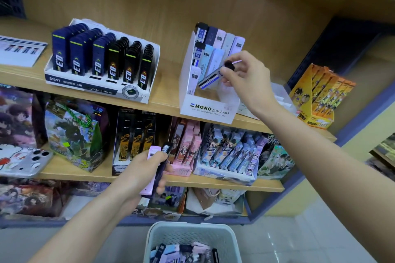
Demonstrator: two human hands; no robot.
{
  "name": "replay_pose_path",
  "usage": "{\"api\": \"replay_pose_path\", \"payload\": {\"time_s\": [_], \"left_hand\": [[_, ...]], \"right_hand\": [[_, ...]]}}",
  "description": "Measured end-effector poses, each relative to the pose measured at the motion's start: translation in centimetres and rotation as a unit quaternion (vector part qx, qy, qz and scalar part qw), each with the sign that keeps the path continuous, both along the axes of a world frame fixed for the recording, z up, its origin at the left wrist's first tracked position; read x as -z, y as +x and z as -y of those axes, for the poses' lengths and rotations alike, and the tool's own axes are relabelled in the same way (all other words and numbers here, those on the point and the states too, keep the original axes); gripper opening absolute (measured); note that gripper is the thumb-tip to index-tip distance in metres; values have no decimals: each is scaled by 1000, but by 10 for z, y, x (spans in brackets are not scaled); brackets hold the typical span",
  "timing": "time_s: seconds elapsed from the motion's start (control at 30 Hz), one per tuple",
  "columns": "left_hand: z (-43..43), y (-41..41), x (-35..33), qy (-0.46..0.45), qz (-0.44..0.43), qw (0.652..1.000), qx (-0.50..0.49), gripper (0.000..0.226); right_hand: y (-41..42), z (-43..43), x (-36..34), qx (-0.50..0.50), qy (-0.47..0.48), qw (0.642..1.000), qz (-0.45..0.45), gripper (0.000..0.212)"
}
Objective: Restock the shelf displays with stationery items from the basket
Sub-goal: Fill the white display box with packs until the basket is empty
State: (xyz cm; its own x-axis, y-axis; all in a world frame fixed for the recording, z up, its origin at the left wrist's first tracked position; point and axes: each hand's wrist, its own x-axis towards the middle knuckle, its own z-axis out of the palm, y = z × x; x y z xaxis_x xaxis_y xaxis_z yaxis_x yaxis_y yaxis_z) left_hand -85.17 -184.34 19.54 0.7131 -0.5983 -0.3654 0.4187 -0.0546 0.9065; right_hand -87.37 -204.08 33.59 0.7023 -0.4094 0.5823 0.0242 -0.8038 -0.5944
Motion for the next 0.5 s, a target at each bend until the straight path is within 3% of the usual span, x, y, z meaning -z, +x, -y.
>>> {"api": "replay_pose_path", "payload": {"time_s": [0.13, 0.5], "left_hand": [[-3, 1, -2, 3, 8, 1000, -17, 32], [-7, 3, -6, -54, -41, 996, -60, 28]], "right_hand": [[19, 3, 2, -6, -114, 991, -71, 12], [34, 5, -7, -26, -181, 973, -140, 24]]}}
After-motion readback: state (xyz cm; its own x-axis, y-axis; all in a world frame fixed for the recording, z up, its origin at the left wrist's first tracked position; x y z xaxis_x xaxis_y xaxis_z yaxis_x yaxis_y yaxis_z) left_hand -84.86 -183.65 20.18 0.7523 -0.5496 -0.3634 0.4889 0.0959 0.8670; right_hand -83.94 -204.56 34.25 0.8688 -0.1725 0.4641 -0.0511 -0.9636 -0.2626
